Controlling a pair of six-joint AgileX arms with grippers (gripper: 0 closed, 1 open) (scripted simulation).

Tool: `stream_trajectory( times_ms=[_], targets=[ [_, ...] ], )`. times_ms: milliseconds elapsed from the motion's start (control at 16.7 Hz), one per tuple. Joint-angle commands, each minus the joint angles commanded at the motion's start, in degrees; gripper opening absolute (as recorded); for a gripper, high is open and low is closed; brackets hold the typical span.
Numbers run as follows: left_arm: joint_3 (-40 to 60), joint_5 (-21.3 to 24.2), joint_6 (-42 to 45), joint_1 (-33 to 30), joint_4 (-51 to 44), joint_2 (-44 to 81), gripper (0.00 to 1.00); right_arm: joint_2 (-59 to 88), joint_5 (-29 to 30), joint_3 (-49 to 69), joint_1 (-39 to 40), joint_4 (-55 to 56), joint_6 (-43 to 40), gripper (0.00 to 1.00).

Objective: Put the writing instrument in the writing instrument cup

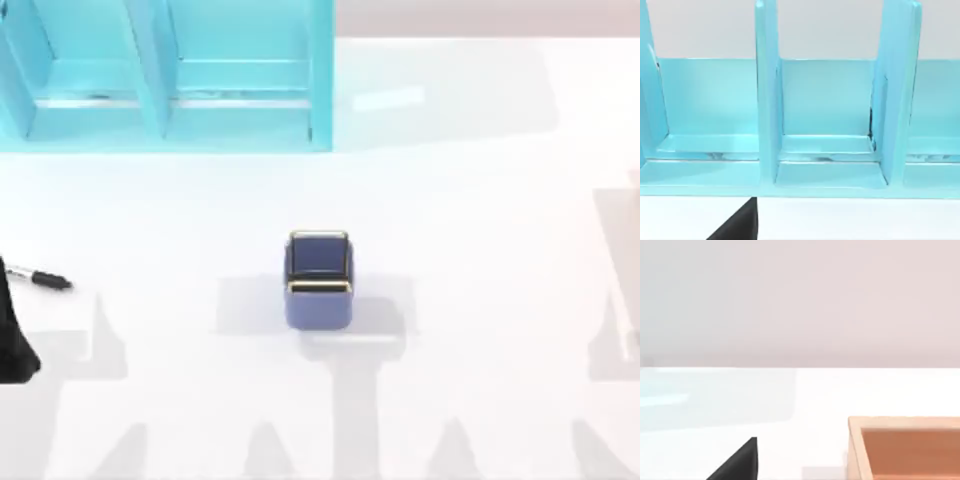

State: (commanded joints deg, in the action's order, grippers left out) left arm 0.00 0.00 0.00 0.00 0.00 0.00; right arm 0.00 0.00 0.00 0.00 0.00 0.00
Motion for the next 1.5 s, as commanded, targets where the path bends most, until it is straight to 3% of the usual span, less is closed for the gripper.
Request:
stream_trajectory(
  times_ms=[240, 420, 1080, 1500],
  targets=[
    [0.61, 0.92, -1.80, 0.98, 0.82, 1.92, 1.00, 0.00, 0.00, 0.00, 0.00, 0.00, 0.00, 1.00],
    [2.65, 4.41, -7.94, 4.07, 3.59, 9.27, 1.00, 0.00, 0.00, 0.00, 0.00, 0.00, 0.00, 1.00],
    [13.15, 26.51, -44.68, 20.60, 18.42, 66.29, 1.00, 0.00, 0.00, 0.00, 0.00, 0.00, 0.00, 1.00],
    [18.18, 35.44, -59.62, 27.67, 25.23, 87.20, 1.00, 0.00, 0.00, 0.00, 0.00, 0.00, 0.00, 1.00]
  ],
)
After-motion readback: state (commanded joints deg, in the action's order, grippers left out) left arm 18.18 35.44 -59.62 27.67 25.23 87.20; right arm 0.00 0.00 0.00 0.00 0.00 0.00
